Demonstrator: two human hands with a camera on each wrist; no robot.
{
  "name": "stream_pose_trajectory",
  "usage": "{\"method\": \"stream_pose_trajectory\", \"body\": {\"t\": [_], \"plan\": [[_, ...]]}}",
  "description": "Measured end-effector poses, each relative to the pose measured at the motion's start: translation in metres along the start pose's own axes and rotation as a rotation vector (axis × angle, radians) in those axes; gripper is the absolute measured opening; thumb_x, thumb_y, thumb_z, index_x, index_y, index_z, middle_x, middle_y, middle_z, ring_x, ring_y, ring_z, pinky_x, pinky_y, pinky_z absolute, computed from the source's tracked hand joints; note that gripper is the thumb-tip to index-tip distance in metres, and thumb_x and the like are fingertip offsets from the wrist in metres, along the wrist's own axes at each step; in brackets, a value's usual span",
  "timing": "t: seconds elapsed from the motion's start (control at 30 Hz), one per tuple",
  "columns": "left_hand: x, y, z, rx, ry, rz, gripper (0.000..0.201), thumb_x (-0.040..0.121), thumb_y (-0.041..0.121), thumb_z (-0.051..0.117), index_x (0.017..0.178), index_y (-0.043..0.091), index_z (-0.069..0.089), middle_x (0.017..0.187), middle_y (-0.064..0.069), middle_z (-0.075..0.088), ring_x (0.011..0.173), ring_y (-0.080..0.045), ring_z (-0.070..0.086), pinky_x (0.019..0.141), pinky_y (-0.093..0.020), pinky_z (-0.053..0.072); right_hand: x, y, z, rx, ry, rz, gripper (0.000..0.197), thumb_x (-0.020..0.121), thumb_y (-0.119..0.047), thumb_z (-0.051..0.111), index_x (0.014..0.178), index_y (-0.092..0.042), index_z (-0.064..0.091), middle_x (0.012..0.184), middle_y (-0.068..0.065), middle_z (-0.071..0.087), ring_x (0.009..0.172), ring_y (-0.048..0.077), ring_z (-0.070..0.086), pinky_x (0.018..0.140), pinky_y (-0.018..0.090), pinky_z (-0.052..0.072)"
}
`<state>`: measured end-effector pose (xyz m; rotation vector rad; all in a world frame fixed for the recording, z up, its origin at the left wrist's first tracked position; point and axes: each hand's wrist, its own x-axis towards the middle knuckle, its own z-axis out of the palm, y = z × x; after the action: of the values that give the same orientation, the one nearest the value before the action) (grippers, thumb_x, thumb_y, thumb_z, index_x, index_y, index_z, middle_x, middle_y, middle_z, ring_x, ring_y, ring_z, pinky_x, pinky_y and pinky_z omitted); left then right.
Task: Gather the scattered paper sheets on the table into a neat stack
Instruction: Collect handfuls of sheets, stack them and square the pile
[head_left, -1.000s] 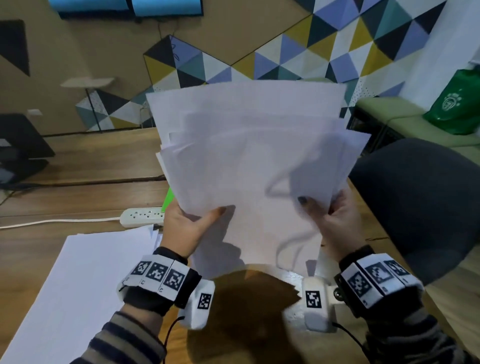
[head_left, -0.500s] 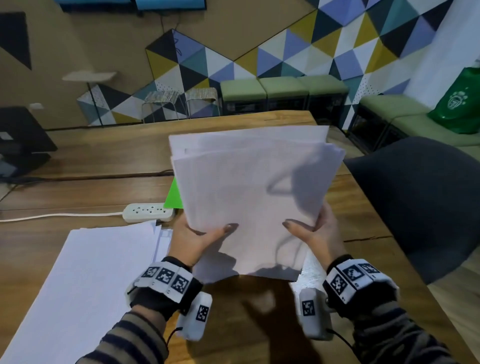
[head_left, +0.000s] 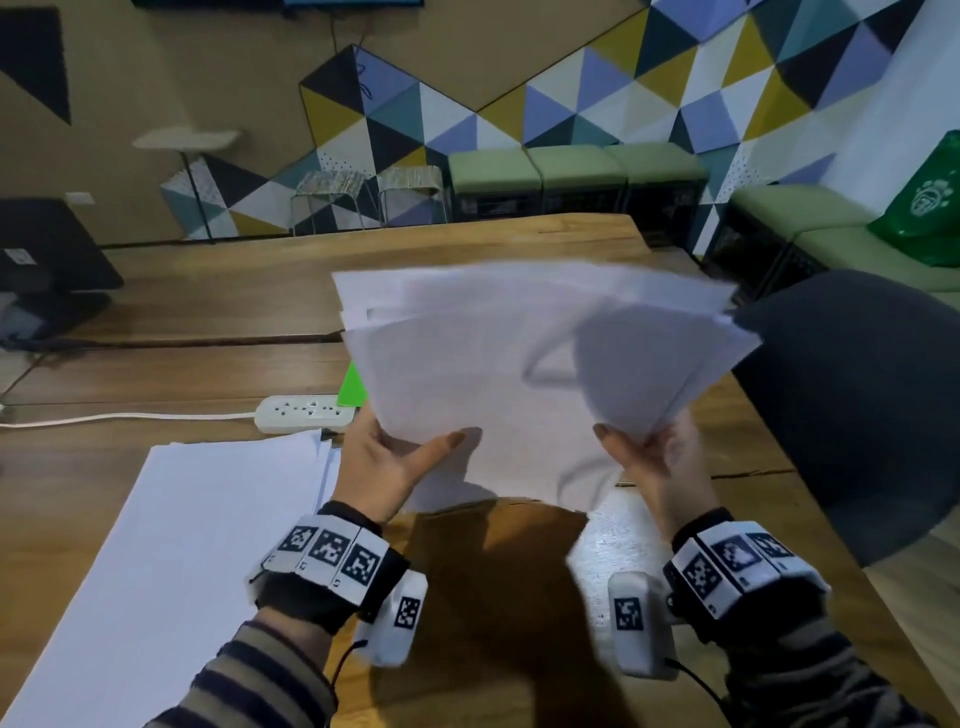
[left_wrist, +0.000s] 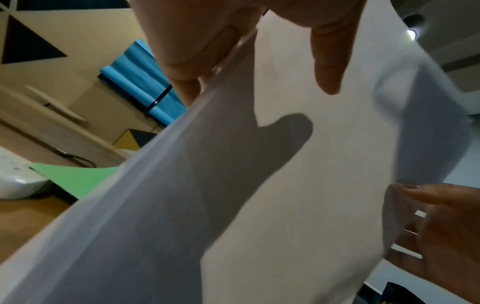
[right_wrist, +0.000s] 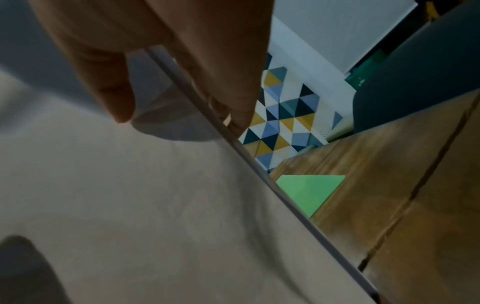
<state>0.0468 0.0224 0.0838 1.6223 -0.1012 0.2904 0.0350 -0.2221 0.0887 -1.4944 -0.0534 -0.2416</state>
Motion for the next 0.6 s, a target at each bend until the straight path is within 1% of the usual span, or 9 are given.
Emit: {"method": "stream_pose_trajectory", "body": {"t": [0.07,0.1,0.17,0.2,0.27,0.33,0.4,0.5,0.6], "plan": [[0.004,0.004,-0.003,0.026,0.029,0.050,0.089,0.043,0.057,0.085,0.116,0.016,0.054,0.107,0.000,0.066,0.102,-0.007,0.063,0.081,-0.013,0.051,-0.001,-0.003,-0.001,0.053,0.013,-0.056,0.071,0.074,0.012,0.066,0.128,-0.020,0.034,0.107,0.001,0.060,0.092,0.002,0.063,0.081,0.018,0.051],[0.004,0.007,-0.002,0.034,0.028,0.077,0.096,0.043,0.061,0.083,0.123,0.022,0.047,0.111,-0.002,0.064,0.105,-0.008,0.062,0.085,-0.014,0.050,-0.001,-0.005,0.001,0.066,0.039,-0.098,0.083,0.072,0.007,0.070,0.134,-0.026,0.026,0.110,0.005,0.058,0.092,0.007,0.063,0.081,0.022,0.052],[0.005,0.014,0.000,0.019,0.034,0.107,0.094,0.051,0.048,0.085,0.129,0.032,0.035,0.111,-0.002,0.064,0.104,-0.004,0.063,0.087,-0.013,0.050,0.002,-0.013,0.008,0.021,0.088,-0.163,0.098,0.069,-0.013,0.079,0.140,-0.037,0.015,0.113,0.006,0.057,0.091,0.015,0.062,0.079,0.027,0.054],[0.007,0.016,0.002,0.011,0.042,0.119,0.088,0.058,0.033,0.085,0.130,0.028,0.036,0.109,-0.004,0.064,0.101,-0.002,0.063,0.085,-0.012,0.050,0.004,-0.017,0.011,-0.001,0.113,-0.193,0.097,0.070,-0.017,0.077,0.140,-0.037,0.013,0.111,0.004,0.058,0.091,0.015,0.061,0.078,0.026,0.055],[0.010,0.019,0.005,0.085,0.102,0.134,0.059,0.069,0.015,0.080,0.121,0.010,0.051,0.101,-0.007,0.067,0.089,0.004,0.064,0.079,-0.014,0.050,0.009,-0.026,0.018,-0.070,0.149,-0.279,0.076,0.076,-0.005,0.063,0.137,-0.026,0.022,0.100,-0.004,0.058,0.088,0.004,0.060,0.073,0.016,0.052],[0.010,0.024,0.008,0.137,0.169,0.108,0.022,0.076,0.012,0.075,0.096,0.007,0.065,0.079,0.006,0.070,0.068,0.007,0.062,0.068,-0.020,0.049,0.012,-0.034,0.024,-0.155,0.189,-0.357,0.051,0.079,-0.003,0.054,0.121,-0.026,0.037,0.093,-0.010,0.057,0.082,-0.004,0.058,0.070,0.012,0.048],[0.011,0.023,0.007,0.089,0.199,0.095,0.016,0.075,0.014,0.076,0.088,0.010,0.067,0.068,0.015,0.067,0.063,0.001,0.060,0.066,-0.021,0.049,0.011,-0.040,0.026,-0.201,0.222,-0.404,0.042,0.081,-0.003,0.054,0.111,-0.031,0.044,0.091,-0.011,0.059,0.082,-0.003,0.058,0.071,0.014,0.047],[0.004,0.016,0.005,0.121,0.149,0.037,0.034,0.065,0.034,0.074,0.092,0.015,0.065,0.084,0.000,0.070,0.076,-0.008,0.066,0.072,-0.026,0.053,0.008,-0.029,0.026,-0.178,0.178,-0.249,0.054,0.081,0.007,0.060,0.116,-0.029,0.040,0.091,-0.012,0.063,0.078,-0.004,0.061,0.067,0.012,0.049],[-0.009,-0.008,0.000,0.170,0.018,-0.037,0.040,0.064,0.040,0.068,0.100,0.035,0.053,0.102,0.009,0.065,0.096,-0.005,0.062,0.091,-0.027,0.051,-0.004,-0.003,0.025,-0.185,0.085,0.027,0.060,0.080,0.010,0.060,0.131,-0.012,0.035,0.103,0.001,0.063,0.077,-0.011,0.061,0.074,0.009,0.050]]}}
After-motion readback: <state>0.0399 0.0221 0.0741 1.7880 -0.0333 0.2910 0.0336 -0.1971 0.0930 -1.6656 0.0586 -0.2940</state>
